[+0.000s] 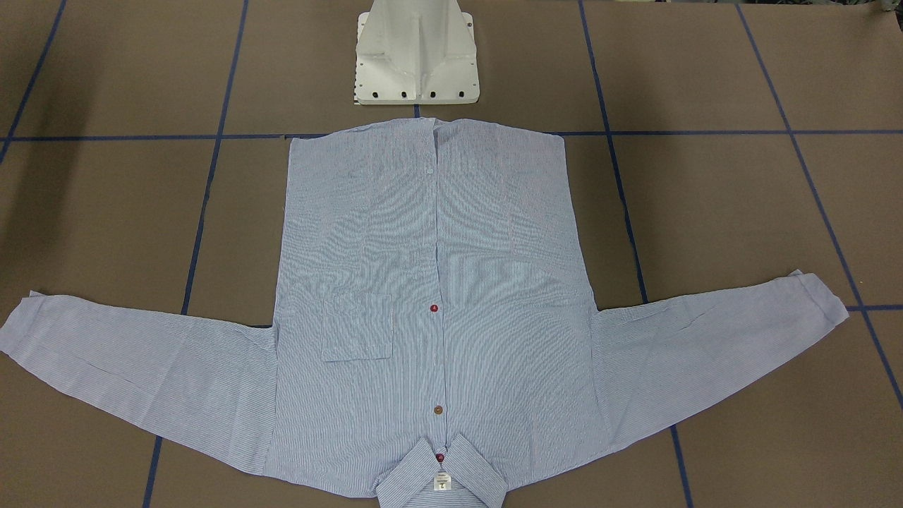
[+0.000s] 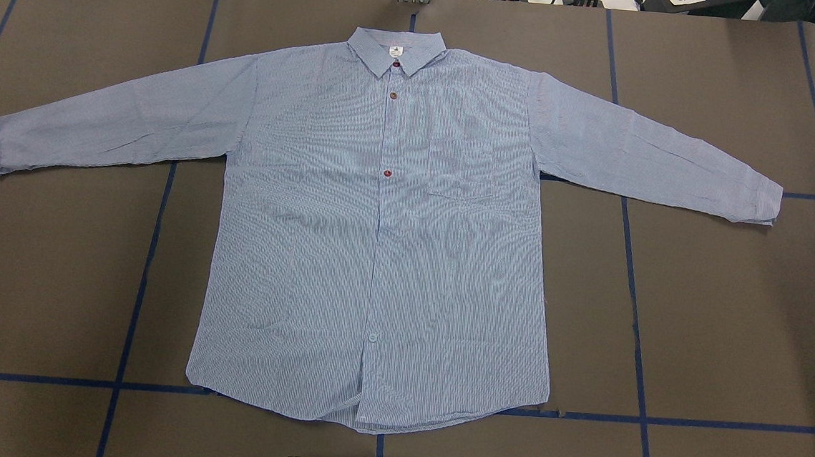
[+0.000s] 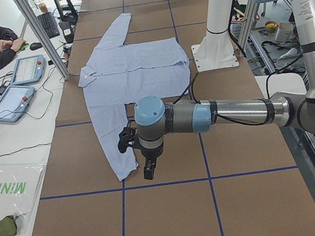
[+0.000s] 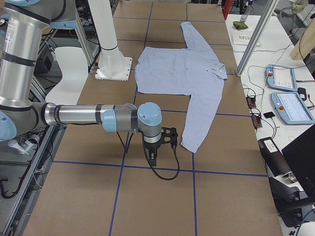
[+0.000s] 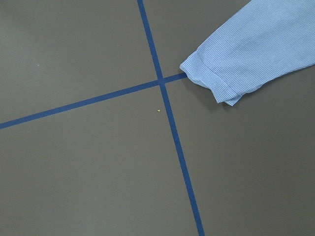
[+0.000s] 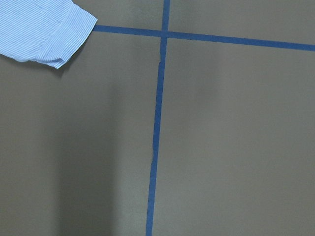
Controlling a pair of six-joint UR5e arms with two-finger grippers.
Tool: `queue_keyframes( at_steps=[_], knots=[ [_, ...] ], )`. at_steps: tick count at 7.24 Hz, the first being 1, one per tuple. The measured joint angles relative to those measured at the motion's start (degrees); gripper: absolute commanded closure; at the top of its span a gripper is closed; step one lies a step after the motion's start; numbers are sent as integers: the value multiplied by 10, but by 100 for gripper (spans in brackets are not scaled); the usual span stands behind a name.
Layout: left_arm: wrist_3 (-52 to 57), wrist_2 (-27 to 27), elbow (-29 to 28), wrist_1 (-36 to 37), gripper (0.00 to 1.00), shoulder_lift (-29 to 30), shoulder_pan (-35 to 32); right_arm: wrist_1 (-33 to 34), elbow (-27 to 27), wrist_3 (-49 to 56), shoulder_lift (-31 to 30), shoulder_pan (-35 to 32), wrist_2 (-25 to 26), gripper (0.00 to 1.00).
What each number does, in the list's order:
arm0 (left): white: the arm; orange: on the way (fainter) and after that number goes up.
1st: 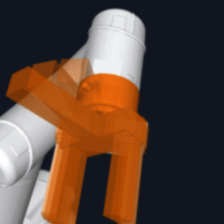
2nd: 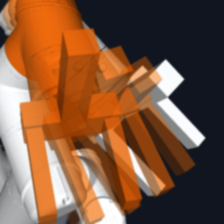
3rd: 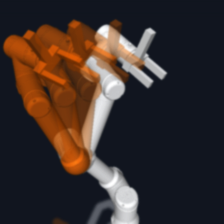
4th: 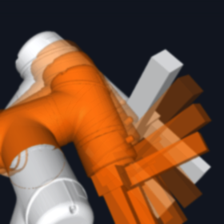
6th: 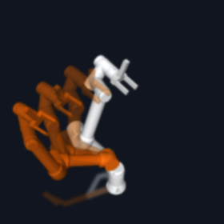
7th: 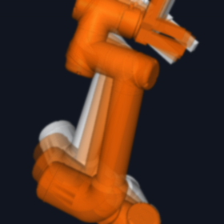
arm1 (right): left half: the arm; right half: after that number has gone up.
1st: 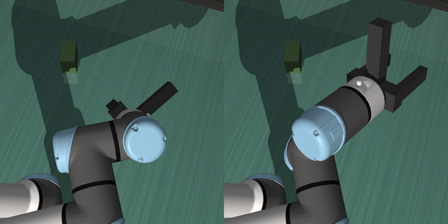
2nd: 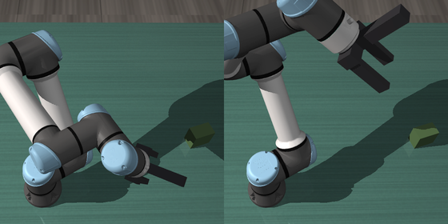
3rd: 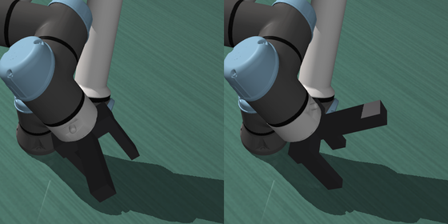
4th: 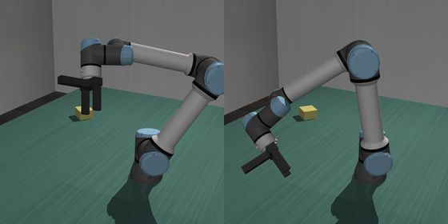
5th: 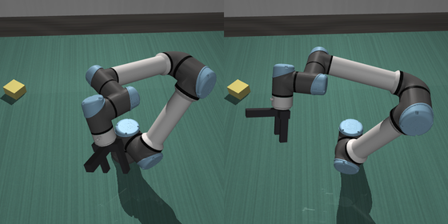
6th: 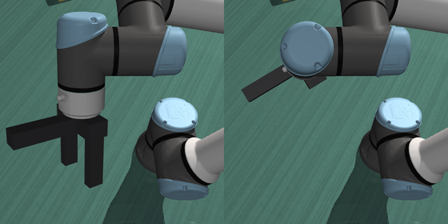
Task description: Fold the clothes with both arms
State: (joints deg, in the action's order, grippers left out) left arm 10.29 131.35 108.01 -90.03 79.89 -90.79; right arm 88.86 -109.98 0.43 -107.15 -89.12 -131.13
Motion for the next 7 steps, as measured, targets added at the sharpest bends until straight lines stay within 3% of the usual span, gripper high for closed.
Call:
queue_keyframes(
  at_steps=[4, 5, 7],
  knots=[
    [4, 0, 1, -50, 0, -1, 1, -4, -8, -2, 1, 1, -10, 0],
    [4, 0, 1, -84, 0, -2, 0, -29, -14, -4, 6, 1, -13, 0],
    [0, -5, -6, -201, 0, 12, 0, -148, 4, -7, 23, 0, -9, 0]
  ],
)
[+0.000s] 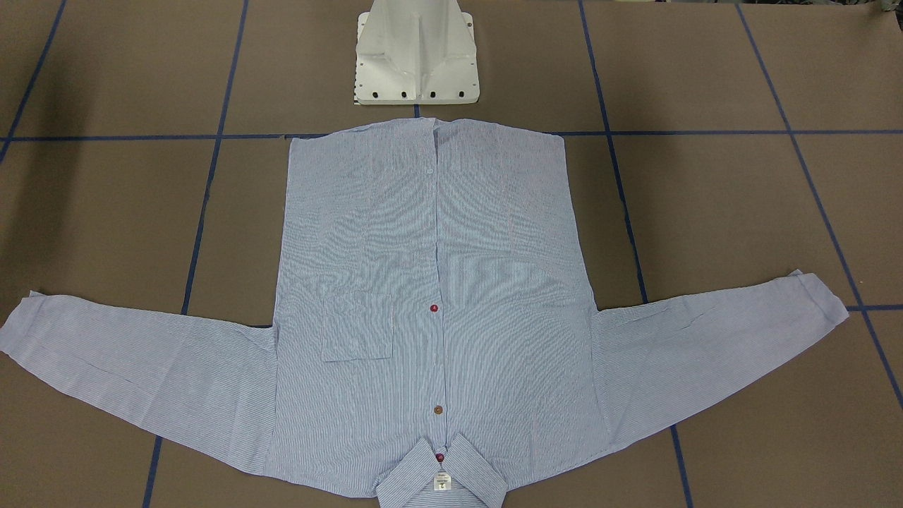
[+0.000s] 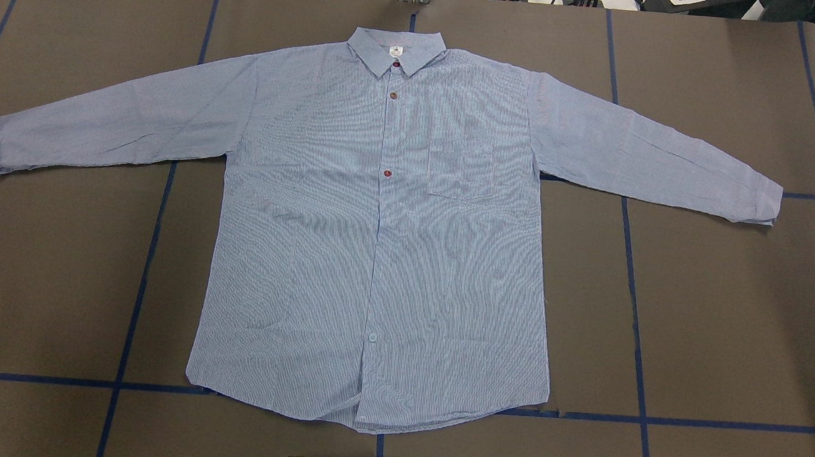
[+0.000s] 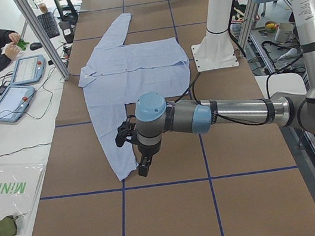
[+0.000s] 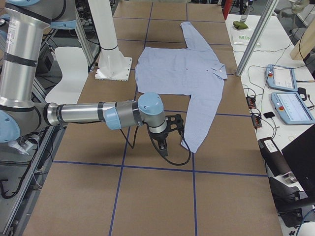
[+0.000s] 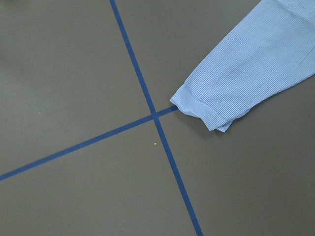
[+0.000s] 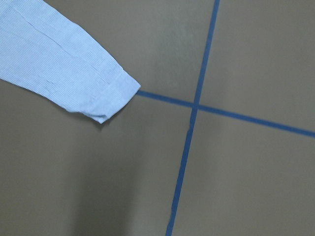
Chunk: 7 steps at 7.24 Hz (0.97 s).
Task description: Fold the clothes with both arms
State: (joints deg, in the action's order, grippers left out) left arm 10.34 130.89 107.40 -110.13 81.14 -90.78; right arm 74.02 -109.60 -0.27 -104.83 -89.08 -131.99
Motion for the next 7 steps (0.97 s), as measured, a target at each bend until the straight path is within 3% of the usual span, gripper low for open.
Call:
queue_keyframes(
  at_steps=[2, 4, 6, 7],
  knots=[
    [-8, 0, -55, -135, 0, 57, 0, -76, 63, -8, 33, 0, 0, 0],
    [-23, 2, -90, -172, 0, 83, 1, -165, 131, -48, 56, 4, 4, 0],
    [-26, 2, -95, -184, 0, 83, 1, -267, 165, -248, 65, 66, 29, 0],
    [-26, 2, -95, -189, 0, 81, 1, -315, 169, -357, 66, 119, 78, 0]
  ],
)
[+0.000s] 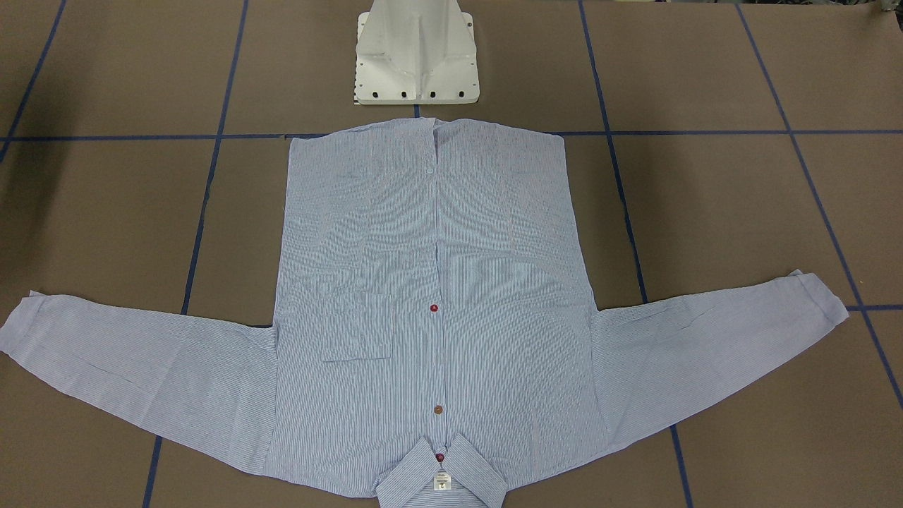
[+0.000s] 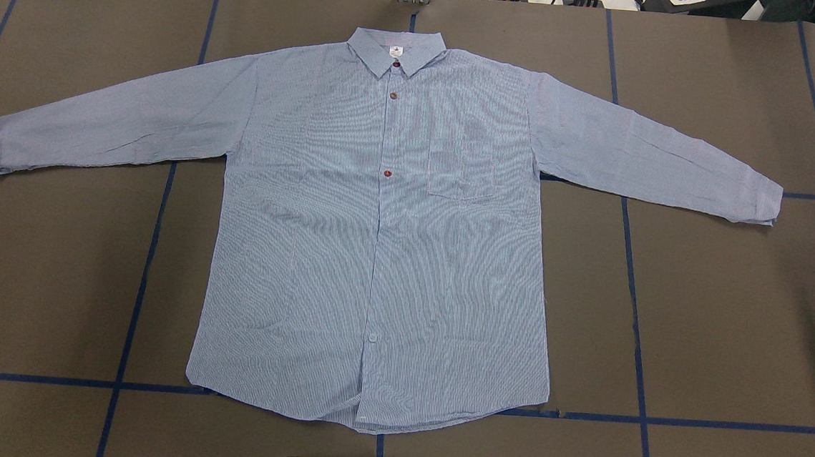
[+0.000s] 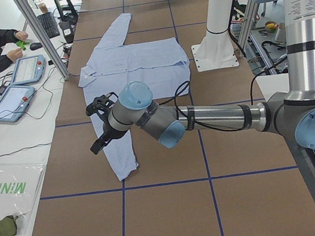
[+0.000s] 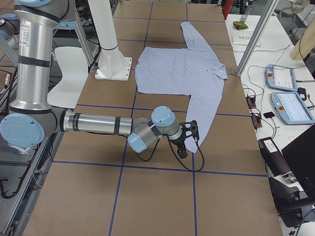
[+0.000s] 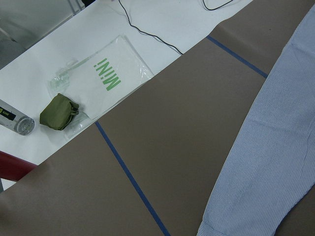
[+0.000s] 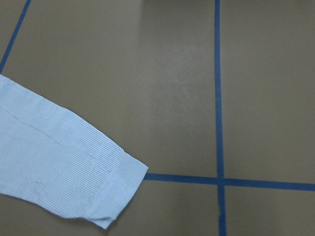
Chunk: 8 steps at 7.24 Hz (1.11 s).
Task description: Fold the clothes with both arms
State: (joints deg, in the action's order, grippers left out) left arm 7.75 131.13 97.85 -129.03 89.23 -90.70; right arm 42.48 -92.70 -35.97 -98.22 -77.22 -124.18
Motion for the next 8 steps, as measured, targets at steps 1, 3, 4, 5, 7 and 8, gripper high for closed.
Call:
queue_keyframes(
  at_steps=[1, 3, 4, 5, 7, 8],
  knots=[
    [0, 0, 0, -3, 0, -1, 0, -46, 7, -89, 1, 54, 57, 2],
    [1, 0, 0, -4, 0, -3, 0, -123, 41, -195, 12, 131, 131, 9],
    [2, 0, 0, -5, 0, -3, 0, -153, 65, -233, 25, 159, 158, 14],
    [3, 0, 1, -5, 0, -4, 0, -176, 88, -261, 37, 182, 182, 17],
    [4, 1, 1, -5, 0, -4, 0, -209, 117, -291, 45, 207, 206, 24],
    [4, 1, 2, -5, 0, -4, 0, -224, 133, -295, 45, 212, 209, 29]
  ],
)
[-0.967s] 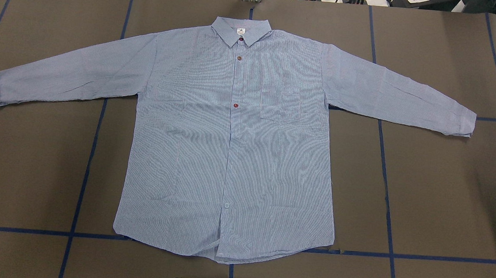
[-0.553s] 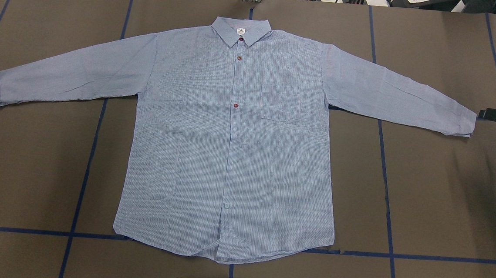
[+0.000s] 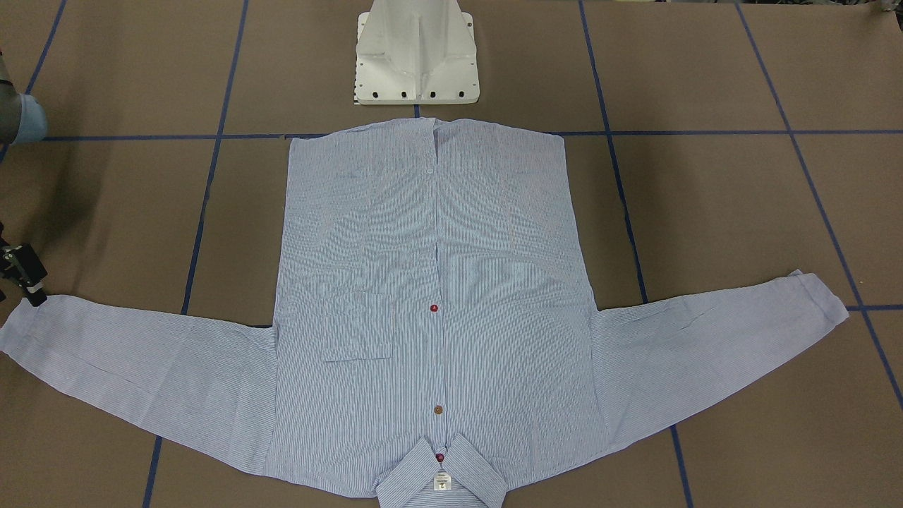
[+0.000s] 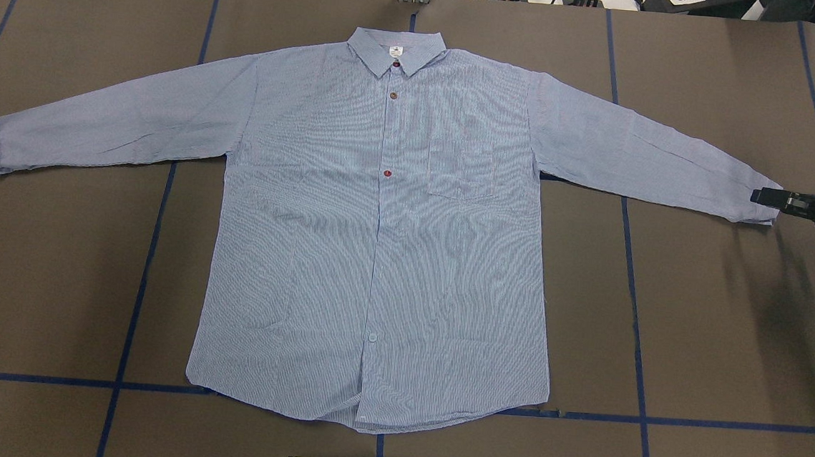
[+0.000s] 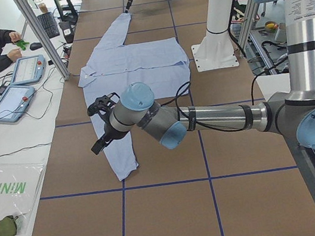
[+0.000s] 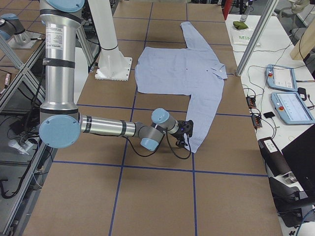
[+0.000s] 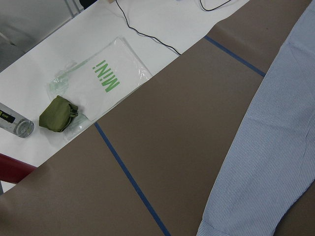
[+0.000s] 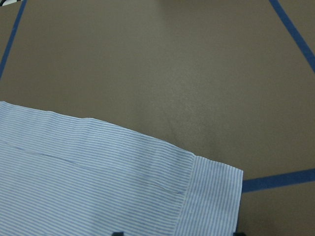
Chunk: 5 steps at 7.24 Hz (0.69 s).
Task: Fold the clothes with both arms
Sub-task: 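Lower the right gripper to the cuff of the sleeve nearest it and grasp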
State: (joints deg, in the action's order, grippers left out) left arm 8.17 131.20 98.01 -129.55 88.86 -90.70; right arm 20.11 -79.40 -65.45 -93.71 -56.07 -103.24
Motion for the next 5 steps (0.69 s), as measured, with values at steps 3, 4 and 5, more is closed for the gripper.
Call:
queue_keyframes(
  at_steps=[3, 4, 5],
  knots=[
    [0, 0, 2, 0, 0, 0, 0, -26, 28, -2, 1, 7, 10, 53],
    [0, 0, 2, 0, 0, 0, 0, -27, 30, -2, 1, 9, 12, 71],
    [0, -1, 2, 0, 0, 0, 0, -28, 30, -3, 1, 10, 13, 89]
  ],
)
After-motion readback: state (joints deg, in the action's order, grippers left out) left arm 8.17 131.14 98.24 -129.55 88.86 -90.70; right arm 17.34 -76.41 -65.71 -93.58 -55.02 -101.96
